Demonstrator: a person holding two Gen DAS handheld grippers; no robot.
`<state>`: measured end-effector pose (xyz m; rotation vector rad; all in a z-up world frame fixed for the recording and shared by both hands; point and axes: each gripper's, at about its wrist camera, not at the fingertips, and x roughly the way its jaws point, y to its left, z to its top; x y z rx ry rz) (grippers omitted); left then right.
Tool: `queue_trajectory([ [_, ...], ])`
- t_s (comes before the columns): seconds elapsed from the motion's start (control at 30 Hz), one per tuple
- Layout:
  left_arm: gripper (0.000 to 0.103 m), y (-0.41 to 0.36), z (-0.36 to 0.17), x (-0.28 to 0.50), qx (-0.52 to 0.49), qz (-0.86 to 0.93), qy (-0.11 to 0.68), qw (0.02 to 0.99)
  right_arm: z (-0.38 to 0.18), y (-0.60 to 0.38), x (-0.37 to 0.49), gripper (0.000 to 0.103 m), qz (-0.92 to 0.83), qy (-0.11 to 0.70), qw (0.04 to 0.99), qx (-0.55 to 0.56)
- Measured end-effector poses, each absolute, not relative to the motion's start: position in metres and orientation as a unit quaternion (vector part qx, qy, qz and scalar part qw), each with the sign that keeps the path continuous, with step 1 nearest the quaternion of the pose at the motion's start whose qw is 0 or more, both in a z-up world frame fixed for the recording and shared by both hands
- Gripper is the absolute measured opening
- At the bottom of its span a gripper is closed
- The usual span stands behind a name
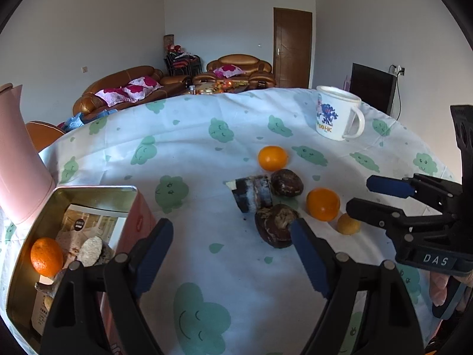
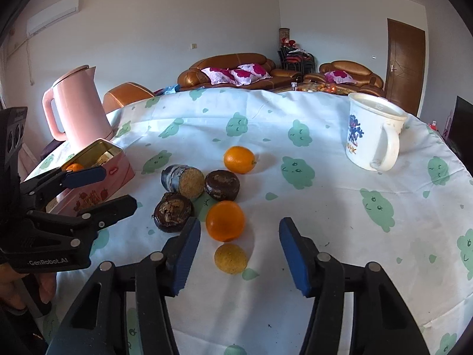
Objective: Organize fruits
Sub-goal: 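Move the left tool to the brown round cake while the right tool approaches the small yellow fruit, then grasp the brown round cake with the left gripper while the right gripper grasps the small yellow fruit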
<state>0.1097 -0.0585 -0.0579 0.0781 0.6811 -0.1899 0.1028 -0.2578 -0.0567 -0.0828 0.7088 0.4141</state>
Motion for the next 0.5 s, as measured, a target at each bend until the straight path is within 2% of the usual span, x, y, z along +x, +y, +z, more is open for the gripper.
queue_trajectory([
  [0.2, 0.084, -0.060, -0.062, 0.114, 0.036, -0.096, 0.343, 0.934, -0.068, -0.249, 0.108, 0.051, 0.210, 0.381, 0.898, -0.061],
  [0.4, 0.083, -0.067, -0.064, 0.118, 0.039, -0.110, 0.353, 0.928, -0.078, -0.248, 0.115, 0.029, 0.210, 0.412, 0.884, -0.063],
  [0.5, 0.083, -0.073, -0.066, 0.120, 0.043, -0.120, 0.360, 0.924, -0.077, -0.249, 0.112, 0.029, 0.205, 0.408, 0.887, -0.064],
])
